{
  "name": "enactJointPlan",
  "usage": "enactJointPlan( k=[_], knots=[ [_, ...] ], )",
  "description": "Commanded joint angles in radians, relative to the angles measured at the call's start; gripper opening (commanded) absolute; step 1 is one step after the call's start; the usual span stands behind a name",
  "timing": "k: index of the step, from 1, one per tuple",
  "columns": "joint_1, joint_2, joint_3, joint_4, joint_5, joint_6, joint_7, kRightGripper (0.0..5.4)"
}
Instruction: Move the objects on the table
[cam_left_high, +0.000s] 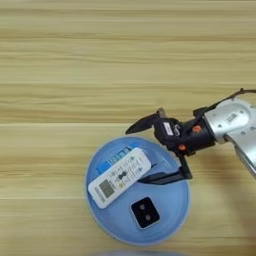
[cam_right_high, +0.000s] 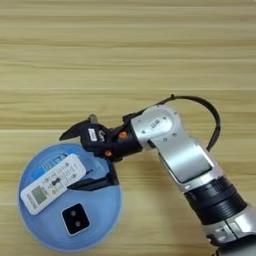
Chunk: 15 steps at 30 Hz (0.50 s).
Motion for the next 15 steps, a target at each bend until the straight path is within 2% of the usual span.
enactJointPlan(
  k=[1, 11, 15],
  knots=[
    [-0.038, -0.011, -0.010, 0.001, -0.044, -0.085, -0.057, 5.38],
    [-0.028, -0.017, 0.005, 0.052, -0.085, -0.142, -0.054, 5.38],
    [-0.025, -0.014, 0.026, 0.097, -0.121, -0.180, -0.061, 5.38]
  ],
)
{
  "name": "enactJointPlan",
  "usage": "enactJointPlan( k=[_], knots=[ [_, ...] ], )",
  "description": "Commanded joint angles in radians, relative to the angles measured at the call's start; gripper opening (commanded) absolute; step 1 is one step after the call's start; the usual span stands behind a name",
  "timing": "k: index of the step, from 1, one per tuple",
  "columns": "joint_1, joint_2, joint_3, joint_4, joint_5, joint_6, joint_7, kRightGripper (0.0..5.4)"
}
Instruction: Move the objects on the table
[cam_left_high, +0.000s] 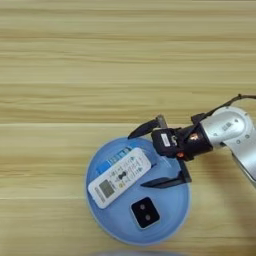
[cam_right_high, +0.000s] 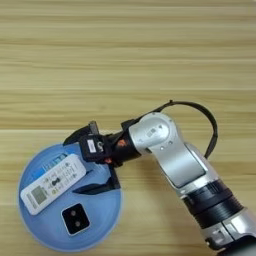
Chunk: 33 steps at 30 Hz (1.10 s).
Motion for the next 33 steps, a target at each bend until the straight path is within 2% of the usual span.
enactJointPlan(
  k=[1, 8, 15, 30, 33],
  knots=[
    [-0.043, -0.016, -0.009, 0.016, -0.027, -0.054, -0.042, 5.38],
    [-0.025, 0.002, 0.014, 0.069, -0.074, -0.103, -0.076, 5.38],
    [-0.026, 0.026, 0.015, 0.086, -0.085, -0.111, -0.099, 5.38],
    [-0.019, 0.026, 0.013, 0.063, -0.068, -0.102, -0.089, 3.27],
    [-0.017, 0.026, 0.007, 0.048, -0.052, -0.082, -0.080, 2.84]
  ],
)
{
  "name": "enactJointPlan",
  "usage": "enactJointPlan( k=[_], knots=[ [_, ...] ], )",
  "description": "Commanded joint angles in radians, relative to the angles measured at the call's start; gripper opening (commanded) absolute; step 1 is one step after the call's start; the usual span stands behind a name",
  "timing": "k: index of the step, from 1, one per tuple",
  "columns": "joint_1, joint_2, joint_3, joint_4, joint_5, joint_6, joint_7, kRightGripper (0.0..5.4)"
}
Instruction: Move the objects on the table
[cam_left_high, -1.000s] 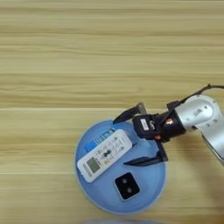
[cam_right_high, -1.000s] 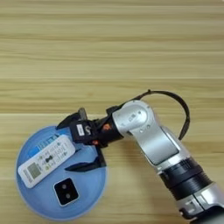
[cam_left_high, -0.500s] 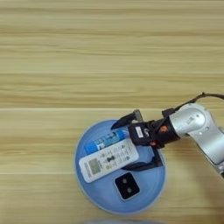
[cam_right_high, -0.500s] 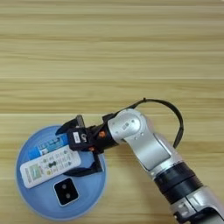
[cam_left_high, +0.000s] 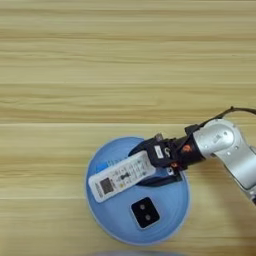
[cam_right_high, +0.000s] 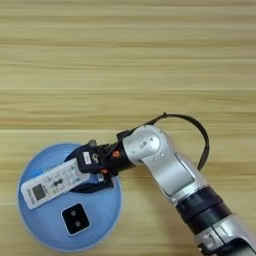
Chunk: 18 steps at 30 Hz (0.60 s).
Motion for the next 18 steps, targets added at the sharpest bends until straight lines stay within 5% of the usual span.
enactJointPlan(
  k=[1, 18],
  knots=[
    [-0.046, -0.015, -0.035, -0.059, 0.036, 0.023, -0.013, 2.72],
    [-0.095, -0.009, -0.100, -0.140, 0.154, 0.182, 0.026, 1.18]
  ],
)
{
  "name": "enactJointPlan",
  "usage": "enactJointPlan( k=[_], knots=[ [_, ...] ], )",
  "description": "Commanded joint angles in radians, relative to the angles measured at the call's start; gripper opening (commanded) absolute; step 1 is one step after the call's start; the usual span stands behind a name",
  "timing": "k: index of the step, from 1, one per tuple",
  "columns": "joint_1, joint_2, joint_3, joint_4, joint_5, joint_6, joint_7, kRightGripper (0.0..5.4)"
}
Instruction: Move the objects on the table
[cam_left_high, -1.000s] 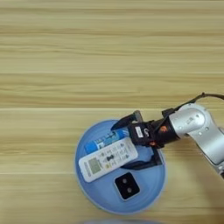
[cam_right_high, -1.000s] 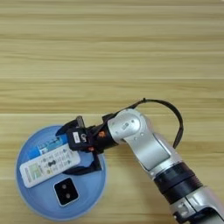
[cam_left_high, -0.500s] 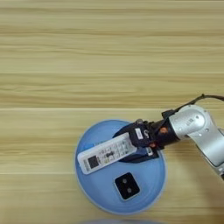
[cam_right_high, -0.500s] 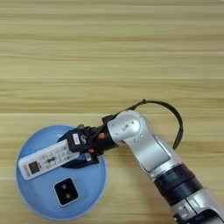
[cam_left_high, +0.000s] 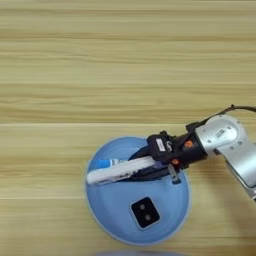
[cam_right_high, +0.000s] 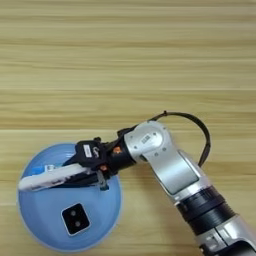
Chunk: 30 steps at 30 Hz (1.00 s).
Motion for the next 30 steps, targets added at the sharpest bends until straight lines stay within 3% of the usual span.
enactJointPlan(
  k=[1, 10, 23, 30],
  knots=[
    [-0.093, -0.008, -0.059, -0.049, 0.042, 0.014, -0.034, 1.15],
    [-0.099, -0.005, -0.072, -0.051, 0.056, 0.029, -0.035, 1.13],
    [-0.248, 0.011, -0.206, 0.052, 0.152, 0.114, -0.072, 1.12],
    [-0.288, 0.009, -0.254, 0.194, 0.134, 0.094, -0.128, 1.12]
  ],
)
